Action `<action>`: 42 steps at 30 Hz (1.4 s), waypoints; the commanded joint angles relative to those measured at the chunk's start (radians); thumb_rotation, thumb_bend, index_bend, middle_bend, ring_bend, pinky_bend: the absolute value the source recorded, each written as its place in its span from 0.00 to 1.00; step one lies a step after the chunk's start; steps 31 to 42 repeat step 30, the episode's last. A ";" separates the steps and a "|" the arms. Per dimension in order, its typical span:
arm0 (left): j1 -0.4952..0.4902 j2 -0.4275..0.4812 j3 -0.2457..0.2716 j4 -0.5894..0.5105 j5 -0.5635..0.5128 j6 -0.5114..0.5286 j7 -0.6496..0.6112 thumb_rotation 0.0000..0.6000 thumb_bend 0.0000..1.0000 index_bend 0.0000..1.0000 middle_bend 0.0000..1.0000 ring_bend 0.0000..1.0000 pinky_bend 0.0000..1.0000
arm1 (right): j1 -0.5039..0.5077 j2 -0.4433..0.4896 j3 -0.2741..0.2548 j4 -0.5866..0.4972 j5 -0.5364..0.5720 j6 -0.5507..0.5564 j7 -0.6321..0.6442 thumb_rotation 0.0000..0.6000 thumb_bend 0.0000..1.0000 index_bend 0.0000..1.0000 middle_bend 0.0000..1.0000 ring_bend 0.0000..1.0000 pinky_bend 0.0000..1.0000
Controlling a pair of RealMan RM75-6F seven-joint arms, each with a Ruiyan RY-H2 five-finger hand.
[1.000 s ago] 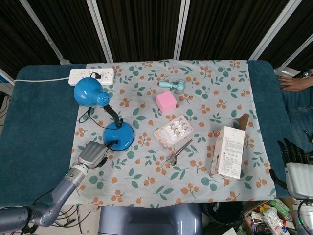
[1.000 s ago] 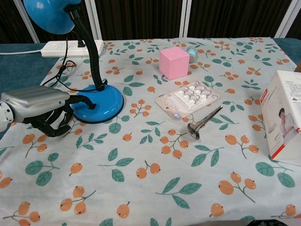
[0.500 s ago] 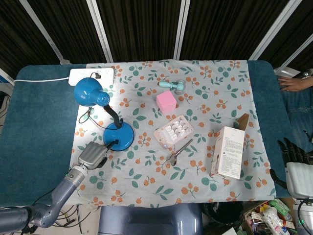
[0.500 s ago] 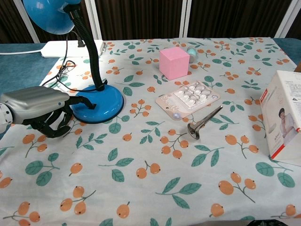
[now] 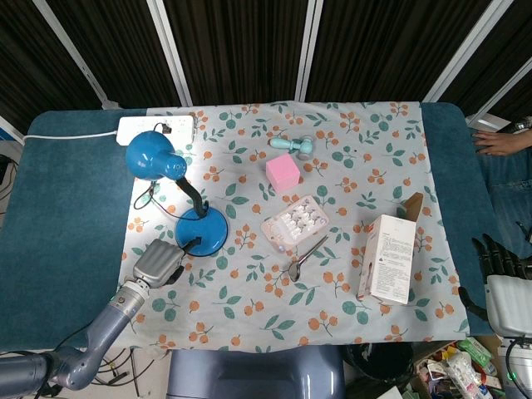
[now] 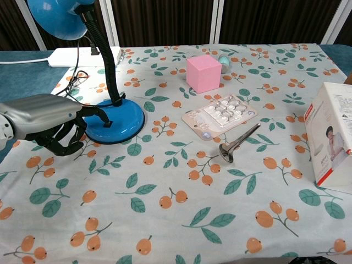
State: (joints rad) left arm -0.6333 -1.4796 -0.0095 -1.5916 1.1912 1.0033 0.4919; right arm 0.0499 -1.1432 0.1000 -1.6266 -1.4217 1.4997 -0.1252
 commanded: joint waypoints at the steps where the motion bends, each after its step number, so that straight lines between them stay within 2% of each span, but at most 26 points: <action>1: 0.005 0.010 -0.005 -0.013 0.013 0.019 0.001 1.00 0.46 0.14 0.59 0.64 0.63 | 0.000 0.000 0.000 0.000 0.000 0.000 0.000 1.00 0.22 0.00 0.00 0.05 0.10; 5: 0.022 0.024 -0.005 -0.025 0.030 0.061 0.009 1.00 0.40 0.09 0.52 0.57 0.59 | -0.001 0.001 0.000 -0.001 0.000 0.001 0.000 1.00 0.22 0.00 0.00 0.05 0.10; 8: 0.045 0.049 0.004 -0.048 0.044 0.103 0.027 1.00 0.33 0.08 0.39 0.41 0.45 | -0.002 0.002 0.000 -0.001 0.001 0.002 0.000 1.00 0.22 0.00 0.00 0.05 0.10; 10: 0.065 0.071 0.011 -0.070 0.061 0.140 0.033 1.00 0.29 0.07 0.29 0.31 0.32 | -0.002 0.002 0.000 -0.001 0.001 0.002 0.001 1.00 0.22 0.00 0.00 0.05 0.10; 12: 0.090 0.097 0.013 -0.099 0.075 0.184 0.022 1.00 0.27 0.06 0.24 0.25 0.26 | -0.002 0.002 0.000 -0.002 0.001 0.002 0.001 1.00 0.22 0.00 0.00 0.05 0.10; 16: 0.138 0.166 0.017 -0.152 0.100 0.262 -0.016 1.00 0.26 0.06 0.19 0.19 0.21 | -0.003 0.003 0.000 -0.002 -0.001 0.004 0.000 1.00 0.22 0.00 0.00 0.05 0.10; 24: 0.231 0.315 0.035 -0.229 0.173 0.394 -0.102 1.00 0.25 0.05 0.17 0.18 0.19 | -0.004 0.002 -0.002 -0.007 -0.007 0.010 -0.007 1.00 0.22 0.00 0.00 0.05 0.10; 30: 0.287 0.384 0.037 -0.239 0.201 0.455 -0.171 1.00 0.25 0.05 0.16 0.19 0.19 | -0.005 0.001 -0.004 -0.008 -0.011 0.013 -0.010 1.00 0.22 0.00 0.00 0.05 0.10; 42: 0.287 0.384 0.037 -0.239 0.201 0.455 -0.171 1.00 0.25 0.05 0.16 0.19 0.19 | -0.005 0.001 -0.004 -0.008 -0.011 0.013 -0.010 1.00 0.22 0.00 0.00 0.05 0.10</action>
